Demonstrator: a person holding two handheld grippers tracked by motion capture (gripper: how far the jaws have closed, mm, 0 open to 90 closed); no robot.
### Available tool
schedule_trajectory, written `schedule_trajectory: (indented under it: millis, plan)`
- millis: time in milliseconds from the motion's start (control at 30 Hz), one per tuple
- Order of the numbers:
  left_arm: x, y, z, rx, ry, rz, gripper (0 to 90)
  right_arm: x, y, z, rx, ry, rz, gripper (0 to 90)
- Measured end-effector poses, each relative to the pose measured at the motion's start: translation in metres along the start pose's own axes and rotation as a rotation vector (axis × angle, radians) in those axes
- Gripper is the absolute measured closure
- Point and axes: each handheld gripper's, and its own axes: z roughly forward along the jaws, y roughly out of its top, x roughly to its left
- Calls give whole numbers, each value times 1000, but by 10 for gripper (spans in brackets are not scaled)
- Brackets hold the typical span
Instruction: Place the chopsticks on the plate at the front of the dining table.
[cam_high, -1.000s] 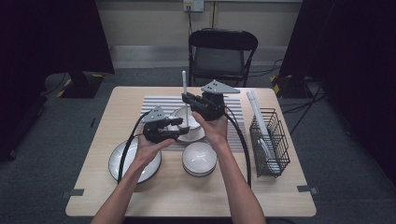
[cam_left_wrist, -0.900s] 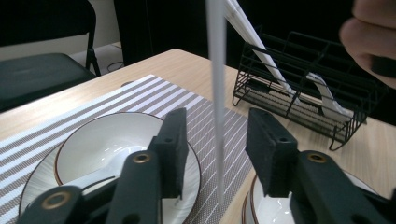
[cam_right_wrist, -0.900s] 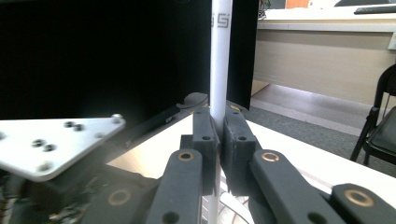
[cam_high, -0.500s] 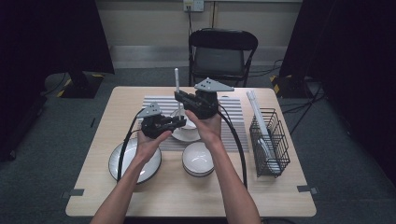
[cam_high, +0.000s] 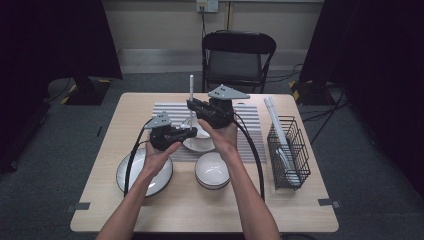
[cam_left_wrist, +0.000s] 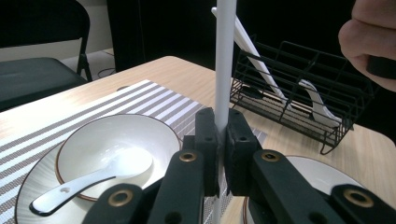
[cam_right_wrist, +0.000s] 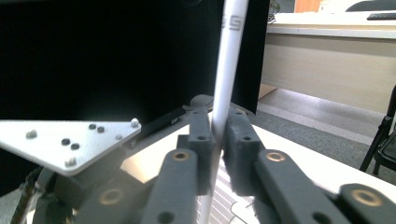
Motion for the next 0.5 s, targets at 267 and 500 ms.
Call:
schedule_trajectory:
  millis: [267,500]
  plan:
    - [-2,0,-5,12,1,5,860,-1,-7,2,40,25,-23,693]
    - [-5,0,-9,30,-16,5,861,-1,-6,9,48,27,-34,659]
